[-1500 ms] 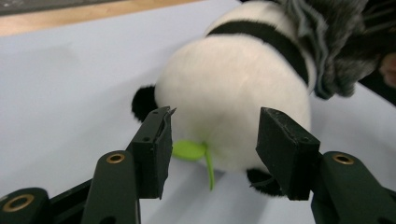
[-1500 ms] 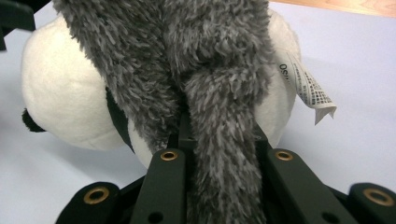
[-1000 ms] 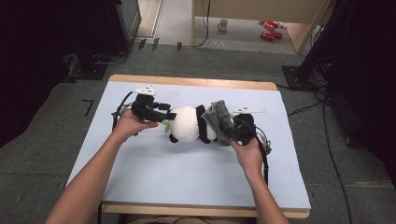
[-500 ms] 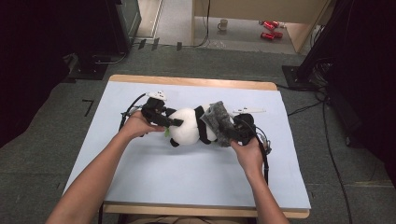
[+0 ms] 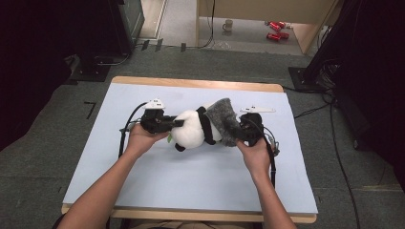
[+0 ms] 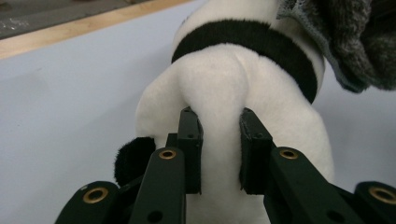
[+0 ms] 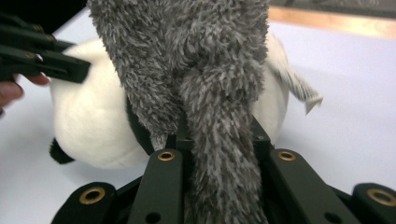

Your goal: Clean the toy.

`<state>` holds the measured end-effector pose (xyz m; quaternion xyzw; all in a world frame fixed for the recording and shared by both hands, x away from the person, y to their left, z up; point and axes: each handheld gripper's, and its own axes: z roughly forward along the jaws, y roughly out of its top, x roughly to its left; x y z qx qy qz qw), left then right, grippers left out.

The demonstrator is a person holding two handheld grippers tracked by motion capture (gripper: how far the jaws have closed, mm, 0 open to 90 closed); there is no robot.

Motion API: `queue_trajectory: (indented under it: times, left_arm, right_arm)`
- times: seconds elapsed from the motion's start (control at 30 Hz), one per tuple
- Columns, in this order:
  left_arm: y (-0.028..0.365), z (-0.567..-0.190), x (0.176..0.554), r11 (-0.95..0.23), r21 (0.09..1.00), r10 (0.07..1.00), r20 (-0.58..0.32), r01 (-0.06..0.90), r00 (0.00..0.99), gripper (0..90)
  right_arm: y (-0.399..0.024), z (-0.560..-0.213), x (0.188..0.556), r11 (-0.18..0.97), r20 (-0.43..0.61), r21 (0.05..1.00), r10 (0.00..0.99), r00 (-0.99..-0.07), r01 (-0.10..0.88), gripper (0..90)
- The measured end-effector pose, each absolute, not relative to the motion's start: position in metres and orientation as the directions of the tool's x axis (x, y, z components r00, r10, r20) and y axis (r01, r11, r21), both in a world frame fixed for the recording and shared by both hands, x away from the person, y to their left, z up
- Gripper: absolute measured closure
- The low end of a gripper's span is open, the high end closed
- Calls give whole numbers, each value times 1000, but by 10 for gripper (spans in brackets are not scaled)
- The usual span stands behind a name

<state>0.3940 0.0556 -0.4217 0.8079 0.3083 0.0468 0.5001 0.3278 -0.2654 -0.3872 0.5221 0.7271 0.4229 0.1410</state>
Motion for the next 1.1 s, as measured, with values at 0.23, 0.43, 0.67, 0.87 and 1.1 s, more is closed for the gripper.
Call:
queue_trajectory:
  times: [0.23, 0.43, 0.67, 0.87, 1.1]
  left_arm:
    - [44, -414, 364, -233, 863, 623, -221, 448, 751, 752]
    - [42, -430, 356, -274, 805, 620, -271, 526, 736, 734]
    - [47, -431, 352, -321, 814, 575, -238, 484, 783, 661]
    - [53, -433, 358, -319, 819, 549, -250, 476, 798, 541]
    - [61, -428, 364, -331, 821, 510, -259, 465, 821, 428]
  right_arm:
    - [-250, -366, 315, 103, 246, 791, 849, -468, 603, 750]
    - [-227, -373, 307, 148, 258, 765, 821, -509, 627, 757]
    - [-204, -389, 304, 191, 259, 743, 801, -539, 641, 762]
    - [-201, -411, 312, 207, 252, 715, 814, -523, 668, 769]
    - [-206, -416, 314, 215, 234, 704, 830, -507, 677, 773]
